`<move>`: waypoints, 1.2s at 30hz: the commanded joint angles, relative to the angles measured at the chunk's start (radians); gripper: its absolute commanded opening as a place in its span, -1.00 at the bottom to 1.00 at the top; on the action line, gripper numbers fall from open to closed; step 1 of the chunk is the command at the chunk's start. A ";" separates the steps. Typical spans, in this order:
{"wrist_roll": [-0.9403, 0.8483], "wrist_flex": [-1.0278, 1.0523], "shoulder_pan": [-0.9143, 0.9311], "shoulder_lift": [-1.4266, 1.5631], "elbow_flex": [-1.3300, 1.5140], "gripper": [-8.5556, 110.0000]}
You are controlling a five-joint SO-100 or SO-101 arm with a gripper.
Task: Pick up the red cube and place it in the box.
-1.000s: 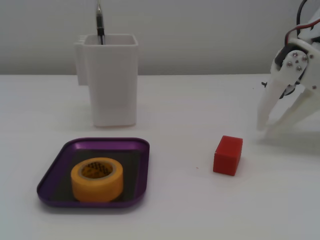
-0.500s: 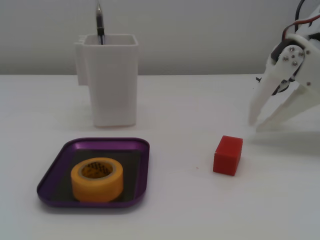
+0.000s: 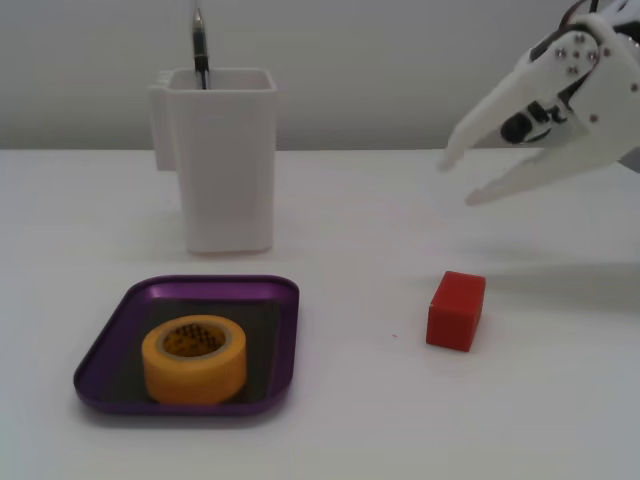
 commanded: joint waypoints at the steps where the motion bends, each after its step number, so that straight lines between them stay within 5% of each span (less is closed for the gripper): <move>1: 0.009 -0.017 -0.008 -0.181 -0.160 -0.70; 8: 0.150 0.087 -0.106 -0.709 -0.548 -0.69; 17: 0.391 0.252 -0.302 -1.239 -0.997 -0.43; 36: 0.523 0.158 -0.310 -1.519 -0.841 -0.42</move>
